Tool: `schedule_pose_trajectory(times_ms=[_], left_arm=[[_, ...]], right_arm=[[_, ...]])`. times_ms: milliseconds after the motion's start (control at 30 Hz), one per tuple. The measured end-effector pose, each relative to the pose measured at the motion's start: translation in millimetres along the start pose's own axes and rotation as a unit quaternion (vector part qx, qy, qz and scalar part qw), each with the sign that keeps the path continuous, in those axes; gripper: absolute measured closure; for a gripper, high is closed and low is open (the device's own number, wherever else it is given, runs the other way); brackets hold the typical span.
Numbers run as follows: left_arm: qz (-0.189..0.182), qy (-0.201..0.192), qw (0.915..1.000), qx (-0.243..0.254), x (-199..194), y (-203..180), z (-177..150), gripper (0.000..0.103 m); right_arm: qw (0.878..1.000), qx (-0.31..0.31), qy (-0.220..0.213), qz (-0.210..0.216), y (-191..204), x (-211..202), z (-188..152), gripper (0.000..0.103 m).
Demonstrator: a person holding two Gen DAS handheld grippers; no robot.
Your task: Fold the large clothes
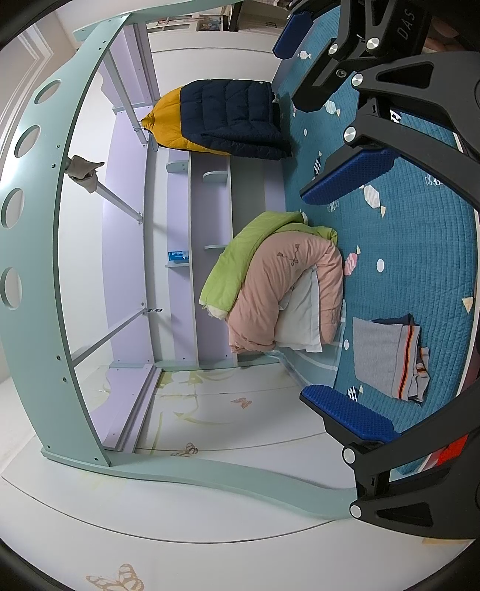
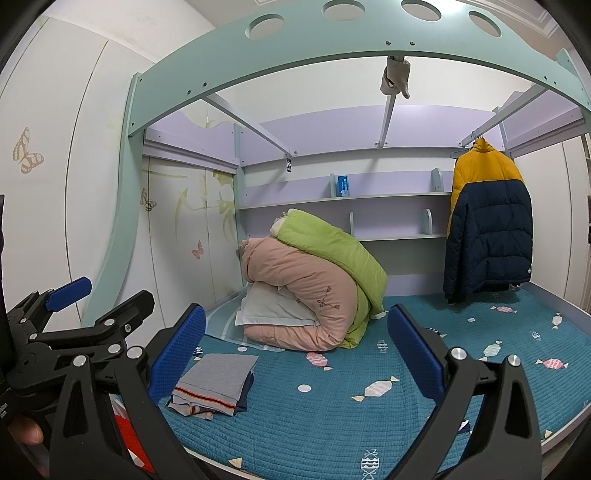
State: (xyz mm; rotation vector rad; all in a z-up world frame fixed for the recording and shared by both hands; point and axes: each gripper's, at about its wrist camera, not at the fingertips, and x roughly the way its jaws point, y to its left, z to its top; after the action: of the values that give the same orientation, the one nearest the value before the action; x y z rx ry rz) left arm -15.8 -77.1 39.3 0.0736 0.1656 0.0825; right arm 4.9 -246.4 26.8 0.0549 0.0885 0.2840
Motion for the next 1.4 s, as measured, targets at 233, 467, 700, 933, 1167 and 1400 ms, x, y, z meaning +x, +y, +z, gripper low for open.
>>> schedule_pose_trajectory(times_ms=[233,467,700,933,1167,1400], left_arm=[[0.001,0.000,1.0000,0.000,0,0,0,0.005],[0.000,-0.001,1.0000,0.000,-1,0,-1,0.005],[0.000,0.000,1.0000,0.000,0,0,-1,0.005],[0.001,-0.001,1.0000,0.000,0,0,-1,0.005],[0.001,-0.001,1.0000,0.000,-2,0,-2,0.005],[0.002,0.001,1.0000,0.000,1,0,-2,0.005]], right_arm=[[1.000,0.001,0.001,0.000,2,1,-1,0.008],[1.000,0.001,0.000,0.000,3,1,-1,0.008],[1.000,0.002,0.000,-0.001,4,1,-1,0.008],[1.000,0.003,0.000,-0.001,5,1,-1,0.008],[1.000,0.003,0.000,-0.002,7,1,-1,0.008],[1.000,0.007,0.001,-0.003,13,3,0,0.008]])
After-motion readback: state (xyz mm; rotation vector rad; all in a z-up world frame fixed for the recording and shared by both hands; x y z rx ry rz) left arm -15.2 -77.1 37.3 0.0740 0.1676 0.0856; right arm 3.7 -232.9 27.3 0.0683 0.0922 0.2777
